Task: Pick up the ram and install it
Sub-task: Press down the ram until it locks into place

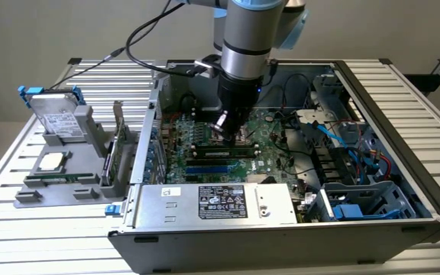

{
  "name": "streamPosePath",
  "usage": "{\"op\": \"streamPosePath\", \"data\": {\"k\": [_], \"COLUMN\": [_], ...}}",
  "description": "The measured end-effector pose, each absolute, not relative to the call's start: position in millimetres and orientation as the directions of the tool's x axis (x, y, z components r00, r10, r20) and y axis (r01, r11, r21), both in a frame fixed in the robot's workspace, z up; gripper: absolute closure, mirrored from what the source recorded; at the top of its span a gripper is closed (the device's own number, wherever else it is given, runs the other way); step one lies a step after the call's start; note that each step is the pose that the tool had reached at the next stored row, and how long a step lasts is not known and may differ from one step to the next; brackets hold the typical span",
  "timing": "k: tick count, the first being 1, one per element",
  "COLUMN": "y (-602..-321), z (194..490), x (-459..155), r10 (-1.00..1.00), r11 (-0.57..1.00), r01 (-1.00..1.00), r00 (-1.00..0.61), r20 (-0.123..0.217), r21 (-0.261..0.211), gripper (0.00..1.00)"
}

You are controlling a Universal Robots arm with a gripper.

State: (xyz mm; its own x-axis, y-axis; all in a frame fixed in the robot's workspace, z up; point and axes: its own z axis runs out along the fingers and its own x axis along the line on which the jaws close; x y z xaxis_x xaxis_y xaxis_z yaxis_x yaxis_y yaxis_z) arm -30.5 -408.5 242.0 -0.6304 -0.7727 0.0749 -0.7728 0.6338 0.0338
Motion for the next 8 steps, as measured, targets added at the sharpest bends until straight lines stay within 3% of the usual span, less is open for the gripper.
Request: {"op": "streamPosePath", "data": {"k": [8], "y": [-408.5], "z": [242.0], "x": [-30.6], "r10": [-0.708], "r11": [0.706], "r01": [-0.708], "r00": [-0.704], "r20": [0.06], "r21": [0.018], "gripper": [0.9]}}
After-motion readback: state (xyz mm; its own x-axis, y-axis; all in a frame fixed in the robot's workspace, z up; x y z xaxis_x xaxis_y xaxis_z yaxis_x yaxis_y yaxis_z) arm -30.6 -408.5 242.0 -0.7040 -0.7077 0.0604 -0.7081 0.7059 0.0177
